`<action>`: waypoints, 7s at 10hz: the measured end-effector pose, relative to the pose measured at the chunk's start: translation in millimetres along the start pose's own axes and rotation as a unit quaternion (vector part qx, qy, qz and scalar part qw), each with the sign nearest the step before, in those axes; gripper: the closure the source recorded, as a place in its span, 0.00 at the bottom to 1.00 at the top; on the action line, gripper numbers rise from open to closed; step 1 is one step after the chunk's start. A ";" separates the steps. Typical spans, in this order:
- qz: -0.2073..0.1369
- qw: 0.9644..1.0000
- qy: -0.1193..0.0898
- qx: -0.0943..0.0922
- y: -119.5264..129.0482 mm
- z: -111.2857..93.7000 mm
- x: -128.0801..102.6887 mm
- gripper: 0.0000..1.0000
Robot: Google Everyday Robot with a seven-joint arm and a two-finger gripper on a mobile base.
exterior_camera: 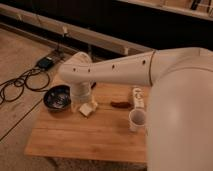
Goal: Wipe the white sponge on the table
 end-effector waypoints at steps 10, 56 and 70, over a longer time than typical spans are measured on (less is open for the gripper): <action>0.000 1.000 0.000 0.000 0.0 0.0 0.0 0.35; -0.078 0.979 0.005 0.187 16.6 163.3 -96.7 1.00; 0.005 0.980 0.131 0.153 -48.9 147.9 32.5 1.00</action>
